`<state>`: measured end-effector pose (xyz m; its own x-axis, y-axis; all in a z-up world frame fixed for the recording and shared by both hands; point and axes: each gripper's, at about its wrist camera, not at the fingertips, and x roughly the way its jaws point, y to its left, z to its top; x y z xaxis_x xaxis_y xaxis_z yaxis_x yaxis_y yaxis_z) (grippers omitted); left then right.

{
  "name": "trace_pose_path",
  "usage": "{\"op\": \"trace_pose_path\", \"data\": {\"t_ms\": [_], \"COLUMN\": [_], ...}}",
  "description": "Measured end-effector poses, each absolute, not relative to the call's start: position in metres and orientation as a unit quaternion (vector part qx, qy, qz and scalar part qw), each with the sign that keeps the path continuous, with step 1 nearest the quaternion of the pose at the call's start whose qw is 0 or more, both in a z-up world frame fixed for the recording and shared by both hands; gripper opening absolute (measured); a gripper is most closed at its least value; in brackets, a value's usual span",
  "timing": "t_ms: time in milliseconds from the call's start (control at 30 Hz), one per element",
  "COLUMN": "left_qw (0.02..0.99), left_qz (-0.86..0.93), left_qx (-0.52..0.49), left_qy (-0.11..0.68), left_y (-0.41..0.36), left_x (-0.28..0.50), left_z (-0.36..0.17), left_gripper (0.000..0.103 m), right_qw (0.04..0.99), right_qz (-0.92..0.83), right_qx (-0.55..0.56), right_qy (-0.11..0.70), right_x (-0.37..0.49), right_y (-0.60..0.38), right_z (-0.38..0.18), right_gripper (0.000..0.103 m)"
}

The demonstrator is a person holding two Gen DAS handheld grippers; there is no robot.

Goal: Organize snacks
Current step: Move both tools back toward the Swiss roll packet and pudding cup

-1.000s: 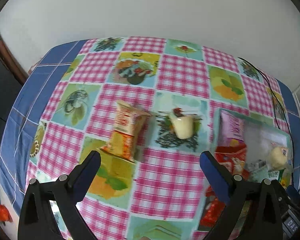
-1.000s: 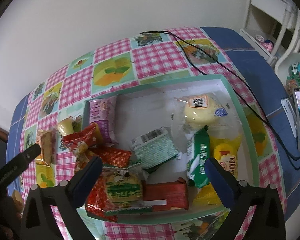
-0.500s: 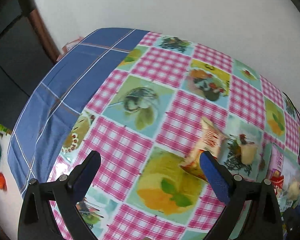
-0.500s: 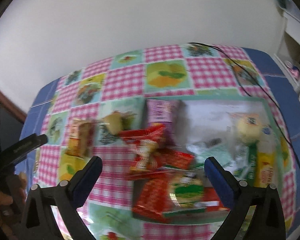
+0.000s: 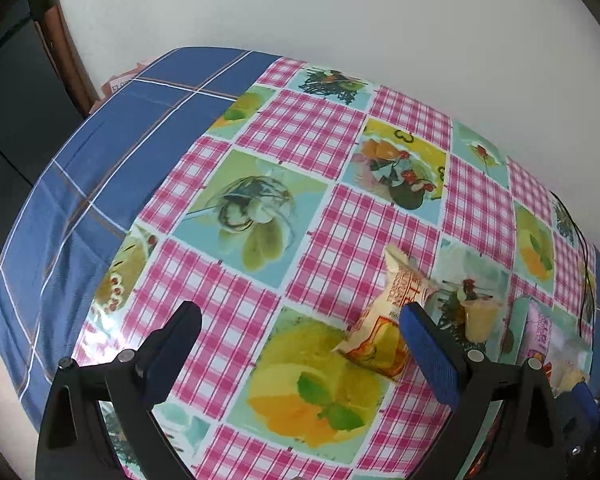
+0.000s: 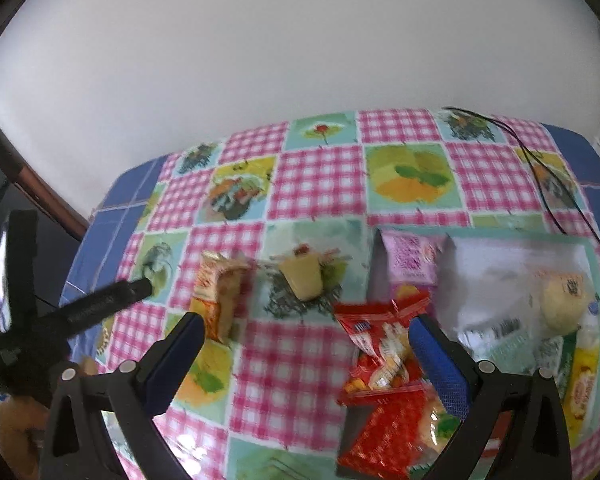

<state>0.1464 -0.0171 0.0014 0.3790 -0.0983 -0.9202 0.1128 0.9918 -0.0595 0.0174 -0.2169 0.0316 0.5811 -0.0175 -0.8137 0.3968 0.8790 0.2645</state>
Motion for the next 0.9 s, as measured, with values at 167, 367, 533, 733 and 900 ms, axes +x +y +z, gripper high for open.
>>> {"op": "trace_pose_path", "data": {"t_ms": [167,367,533,733,900], "left_qw": [0.826,0.818,0.813,0.807,0.797], "left_qz": [-0.060,-0.062,-0.070,-0.102,-0.138], "left_qx": [-0.002,-0.015,-0.021,-0.021,-0.020], "left_qy": [0.561,0.572,0.578,0.581,0.588], "left_y": [-0.015,-0.012,-0.017,-0.034,-0.048], "left_x": [0.158,0.172,0.179,0.184,0.184], "left_z": [-0.008,-0.022,-0.031,-0.036,-0.039], "left_gripper": [0.099,0.099,0.099,0.099,0.099], "right_qw": [0.865,0.860,0.857,0.847,0.843], "right_qz": [-0.105,-0.105,-0.111,-0.121,-0.119], "right_qx": [0.217,0.206,0.182,0.157,0.147], "right_qy": [0.440,0.454,0.470,0.493,0.504], "right_x": [0.043,0.070,0.088,0.103,0.110], "right_y": [-0.210,-0.204,-0.203,-0.207,-0.207], "right_z": [0.026,0.006,-0.010,-0.030,-0.044], "right_gripper": [0.102,0.090,0.080,0.064,0.059]}}
